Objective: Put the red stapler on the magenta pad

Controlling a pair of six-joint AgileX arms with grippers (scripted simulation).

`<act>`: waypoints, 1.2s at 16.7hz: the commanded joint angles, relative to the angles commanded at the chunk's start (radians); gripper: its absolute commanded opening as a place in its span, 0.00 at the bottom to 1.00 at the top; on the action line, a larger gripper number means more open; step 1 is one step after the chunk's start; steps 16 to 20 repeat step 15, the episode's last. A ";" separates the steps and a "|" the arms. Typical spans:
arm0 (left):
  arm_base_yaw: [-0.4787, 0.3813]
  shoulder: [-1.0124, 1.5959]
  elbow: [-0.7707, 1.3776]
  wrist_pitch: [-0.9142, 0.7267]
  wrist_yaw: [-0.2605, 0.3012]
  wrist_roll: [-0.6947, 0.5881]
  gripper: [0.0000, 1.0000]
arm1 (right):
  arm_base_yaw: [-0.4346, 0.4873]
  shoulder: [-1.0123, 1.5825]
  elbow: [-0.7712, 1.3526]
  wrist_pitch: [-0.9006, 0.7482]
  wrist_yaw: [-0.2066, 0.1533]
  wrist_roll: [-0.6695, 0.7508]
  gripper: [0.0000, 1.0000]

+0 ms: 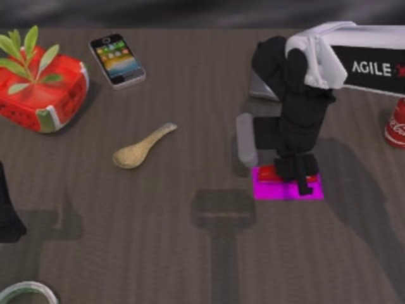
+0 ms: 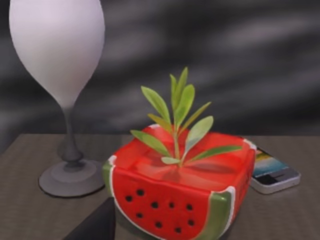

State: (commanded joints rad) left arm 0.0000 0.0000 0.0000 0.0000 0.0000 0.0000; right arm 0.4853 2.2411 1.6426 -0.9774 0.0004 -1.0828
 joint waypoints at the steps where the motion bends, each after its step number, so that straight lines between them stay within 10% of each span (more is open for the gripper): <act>1: 0.000 0.000 0.000 0.000 0.000 0.000 1.00 | 0.000 0.000 0.000 0.000 0.000 0.000 0.38; 9: 0.000 0.000 0.000 0.000 0.000 0.000 1.00 | 0.000 0.000 0.000 0.000 0.000 0.000 0.98; 20: 0.000 0.000 0.000 0.000 0.000 0.000 1.00 | 0.000 0.000 0.000 0.000 0.000 0.000 1.00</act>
